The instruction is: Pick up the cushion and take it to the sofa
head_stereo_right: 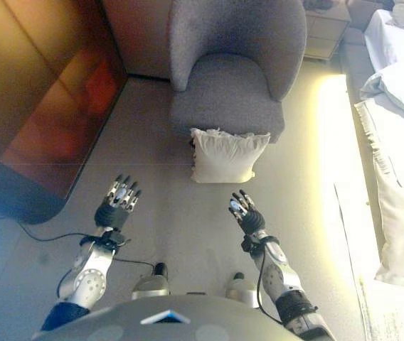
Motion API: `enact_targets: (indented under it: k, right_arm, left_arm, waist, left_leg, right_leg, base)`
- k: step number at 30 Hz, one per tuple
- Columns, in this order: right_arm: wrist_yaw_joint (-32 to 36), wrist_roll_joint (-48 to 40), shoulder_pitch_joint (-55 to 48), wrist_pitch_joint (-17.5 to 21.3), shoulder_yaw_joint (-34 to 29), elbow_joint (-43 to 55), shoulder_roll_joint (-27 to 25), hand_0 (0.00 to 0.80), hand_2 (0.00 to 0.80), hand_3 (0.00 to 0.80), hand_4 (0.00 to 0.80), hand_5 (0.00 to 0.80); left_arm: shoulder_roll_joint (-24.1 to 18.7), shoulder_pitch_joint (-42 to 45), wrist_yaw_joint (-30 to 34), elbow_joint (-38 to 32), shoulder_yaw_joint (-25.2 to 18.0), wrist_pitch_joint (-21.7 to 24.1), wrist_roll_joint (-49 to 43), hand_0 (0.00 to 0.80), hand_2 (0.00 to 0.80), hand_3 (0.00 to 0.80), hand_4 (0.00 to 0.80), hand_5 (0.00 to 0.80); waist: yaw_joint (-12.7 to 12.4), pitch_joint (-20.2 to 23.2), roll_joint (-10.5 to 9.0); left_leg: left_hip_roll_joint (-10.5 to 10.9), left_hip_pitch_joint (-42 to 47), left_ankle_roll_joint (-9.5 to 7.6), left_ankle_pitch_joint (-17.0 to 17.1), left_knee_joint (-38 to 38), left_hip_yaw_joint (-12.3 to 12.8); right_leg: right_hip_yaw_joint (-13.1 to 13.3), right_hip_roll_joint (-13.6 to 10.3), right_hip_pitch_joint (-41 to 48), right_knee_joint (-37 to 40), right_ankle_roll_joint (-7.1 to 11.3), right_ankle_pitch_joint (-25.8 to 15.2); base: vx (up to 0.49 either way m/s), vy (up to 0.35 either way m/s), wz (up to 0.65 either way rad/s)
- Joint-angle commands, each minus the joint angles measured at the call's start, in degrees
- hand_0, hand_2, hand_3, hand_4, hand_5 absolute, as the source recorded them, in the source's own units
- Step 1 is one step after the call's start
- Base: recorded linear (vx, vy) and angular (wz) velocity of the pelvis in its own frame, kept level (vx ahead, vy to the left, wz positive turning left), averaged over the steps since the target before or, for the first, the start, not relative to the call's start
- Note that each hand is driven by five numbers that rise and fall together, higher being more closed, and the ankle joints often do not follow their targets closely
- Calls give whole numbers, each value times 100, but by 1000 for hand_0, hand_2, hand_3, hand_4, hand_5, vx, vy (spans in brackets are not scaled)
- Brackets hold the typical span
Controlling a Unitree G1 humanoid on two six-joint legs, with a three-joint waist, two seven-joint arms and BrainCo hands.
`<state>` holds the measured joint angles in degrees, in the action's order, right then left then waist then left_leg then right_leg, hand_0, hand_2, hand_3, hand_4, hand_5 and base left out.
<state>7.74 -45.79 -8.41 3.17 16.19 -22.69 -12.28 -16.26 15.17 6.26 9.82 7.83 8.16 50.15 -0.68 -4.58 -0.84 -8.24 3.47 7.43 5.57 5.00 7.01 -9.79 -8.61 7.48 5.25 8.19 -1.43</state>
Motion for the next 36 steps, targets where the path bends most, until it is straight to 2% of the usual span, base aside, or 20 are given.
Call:
enact_targets:
  k: [1,4,7,10,14,18,25,27,29,31,32,34,35,36]
  right_arm:
    - [158,-116,134,89,-227,405,-55,0,0,0,0,0]
    - [199,-142,97,55,-279,417,-143,0,0,0,0,0]
    - [235,-161,106,-32,-305,415,-202,0,0,0,0,0]
    - [236,-199,122,-6,-335,353,-186,0,0,0,0,0]
    - [300,-170,109,-61,-308,416,-115,0,0,0,0,0]
    - [275,-111,97,-62,-233,390,-43,0,0,0,0,0]
    - [121,-257,237,147,-246,313,28,0,0,0,0,0]
    - [2,-201,293,280,-255,335,85,0,0,0,0,0]
    - [-98,-247,262,450,-231,434,152,0,0,0,0,0]
    - [-159,-238,120,515,-209,497,195,0,0,0,0,0]
    - [-176,-240,108,450,-243,456,185,0,0,0,0,0]
    - [-112,-247,63,339,-262,450,169,0,0,0,0,0]
    - [-76,-321,20,300,-261,469,159,0,0,0,0,0]
    - [-60,-357,10,295,-264,477,155,0,0,0,0,0]
  left_arm:
    - [-98,-13,111,-356,-177,183,-206,0,0,0,0,0]
    - [-90,32,92,-379,-212,194,-127,0,0,0,0,0]
    - [-81,30,105,-380,-209,200,-95,0,0,0,0,0]
    - [-84,14,141,-330,-200,186,-147,0,0,0,0,0]
    - [-135,-17,155,-331,-237,183,-108,0,0,0,0,0]
    - [-199,-77,130,-294,-243,235,-81,0,0,0,0,0]
    - [-231,-249,-14,-212,-173,242,-74,0,0,0,0,0]
    - [-252,-351,15,-123,-195,240,-85,0,0,0,0,0]
    - [-307,-470,100,-71,-193,224,-135,0,0,0,0,0]
    - [-393,-511,58,-81,-142,234,-243,0,0,0,0,0]
    - [-403,-517,35,-126,-179,147,-222,0,0,0,0,0]
    - [-411,-452,1,-285,-296,-11,-171,0,0,0,0,0]
    - [-445,-389,10,-349,-327,-38,-138,0,0,0,0,0]
    - [-455,-368,33,-366,-336,-43,-123,0,0,0,0,0]
  waist:
    - [-1,21,-80]
    - [-22,-7,-122]
    - [-51,-45,-136]
    - [0,-31,-80]
    - [37,8,-25]
    - [97,14,-7]
    - [103,-66,-20]
    - [122,-106,-49]
    - [168,-185,78]
    - [241,-355,243]
    - [251,-431,277]
    - [238,-464,217]
    - [249,-461,99]
    - [260,-467,47]
  left_leg:
    - [276,-145,-290,-677,-803,-50]
    - [330,-331,-263,-742,-1125,-177]
    - [464,-435,-317,-831,-1268,-409]
    - [424,-334,-345,-800,-1082,-282]
    - [435,-188,-369,-827,-892,-184]
    - [417,-187,-400,-870,-932,-88]
    - [575,-387,-600,-1053,-1293,-277]
    - [719,-434,-775,-1117,-1348,-308]
    - [771,-470,-989,-1150,-1360,-288]
    - [729,-418,-1018,-1228,-1520,-343]
    - [711,-341,-977,-1262,-1574,-364]
    - [747,-234,-925,-1367,-1614,-345]
    - [836,-158,-893,-1484,-1637,-354]
    - [873,-132,-873,-1529,-1654,-357]
  right_leg:
    - [147,180,-377,-295,-160,-81]
    - [228,183,-427,-296,-190,-137]
    - [350,179,-477,-346,-206,-141]
    - [309,127,-512,-415,-166,-107]
    - [195,-73,-548,-540,-35,-79]
    - [260,-155,-621,-751,20,12]
    - [410,-280,-812,-1422,32,279]
    - [470,-436,-1088,-2032,62,-15]
    - [693,-454,-1669,-3521,62,-517]
    - [868,-395,-2318,-4771,18,-897]
    - [928,-439,-2528,-4989,28,-1002]
    - [862,-567,-2521,-4668,43,-1046]
    - [815,-619,-2406,-4028,53,-1101]
    - [795,-633,-2354,-3741,62,-1109]
  base:
    - [0,0,0]
    - [21,3,-9]
    - [27,45,-20]
    - [48,83,-19]
    - [64,73,-3]
    - [55,43,-2]
    - [38,63,2]
    - [3,140,7]
    - [-30,239,20]
    - [76,226,28]
    - [214,132,18]
    - [278,-23,9]
    - [283,-116,1]
    - [333,-184,9]
